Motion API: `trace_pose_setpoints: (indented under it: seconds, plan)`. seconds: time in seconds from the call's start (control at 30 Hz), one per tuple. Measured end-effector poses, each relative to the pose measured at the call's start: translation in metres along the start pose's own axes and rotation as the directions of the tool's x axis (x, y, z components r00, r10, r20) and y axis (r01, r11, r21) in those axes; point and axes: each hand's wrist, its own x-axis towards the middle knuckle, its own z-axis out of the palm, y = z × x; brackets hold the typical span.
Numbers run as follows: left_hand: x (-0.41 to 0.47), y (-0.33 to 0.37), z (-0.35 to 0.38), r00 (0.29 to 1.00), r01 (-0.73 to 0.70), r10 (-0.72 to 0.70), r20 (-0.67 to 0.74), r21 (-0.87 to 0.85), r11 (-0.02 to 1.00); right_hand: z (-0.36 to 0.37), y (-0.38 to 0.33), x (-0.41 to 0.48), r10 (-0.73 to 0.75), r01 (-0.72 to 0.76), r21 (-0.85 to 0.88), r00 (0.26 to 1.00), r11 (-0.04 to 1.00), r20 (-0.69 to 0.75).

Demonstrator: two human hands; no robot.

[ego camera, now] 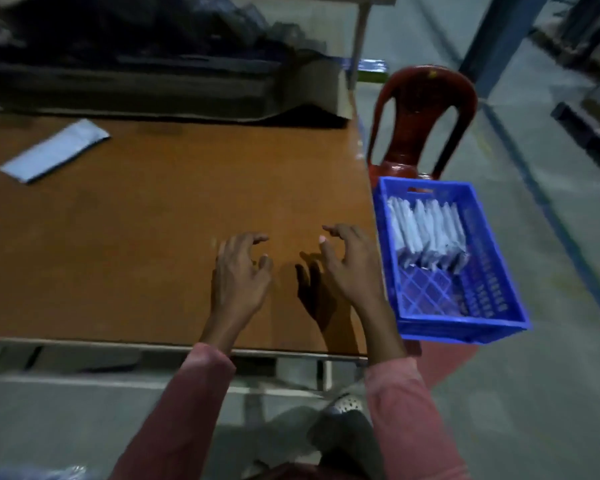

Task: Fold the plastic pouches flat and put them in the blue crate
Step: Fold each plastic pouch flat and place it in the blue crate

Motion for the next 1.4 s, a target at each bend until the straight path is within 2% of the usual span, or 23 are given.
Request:
trace_pose_setpoints:
  seconds: [0.17, 0.3, 0.4, 0.63, 0.83, 1.1, 1.3, 1.4]
  plan:
    - [-0.004, -0.045, -0.067, 0.982, 0.097, -0.093, -0.166, 0.015, 0.995, 0.058, -0.054, 0.014, -0.154, 0.152, 0.025, 0.977, 0.988, 0.145]
    - [-0.002, -0.075, -0.105, 0.939, 0.192, -0.187, -0.290, -0.011, 0.981, 0.110, -0.091, 0.038, -0.285, 0.278, 0.061, 0.933, 0.959, 0.222]
    - [-0.003, -0.101, -0.128, 0.901, 0.238, -0.228, -0.369, -0.019, 0.971, 0.151, -0.121, 0.054, -0.344, 0.320, 0.130, 0.897, 0.939, 0.279]
    - [0.038, -0.176, -0.179, 0.845, 0.330, -0.312, -0.435, -0.036, 0.943, 0.243, -0.182, 0.097, -0.393, 0.357, 0.165, 0.825, 0.919, 0.405]
    - [0.131, -0.267, -0.228, 0.889, 0.280, -0.238, -0.391, 0.051, 0.959, 0.342, -0.241, 0.164, -0.369, 0.349, 0.123, 0.851, 0.929, 0.374]
    - [0.273, -0.365, -0.279, 0.949, 0.277, -0.185, -0.254, 0.397, 0.875, 0.466, -0.306, 0.256, -0.279, 0.299, 0.021, 0.857, 0.954, 0.433]
    - [0.354, -0.425, -0.282, 0.947, 0.320, -0.273, -0.168, 0.531, 0.785, 0.516, -0.315, 0.309, -0.230, 0.268, -0.028, 0.871, 0.963, 0.433]
    - [0.375, -0.455, -0.278, 0.937, 0.334, -0.337, -0.089, 0.507, 0.795, 0.528, -0.314, 0.321, -0.220, 0.262, -0.046, 0.882, 0.964, 0.418]
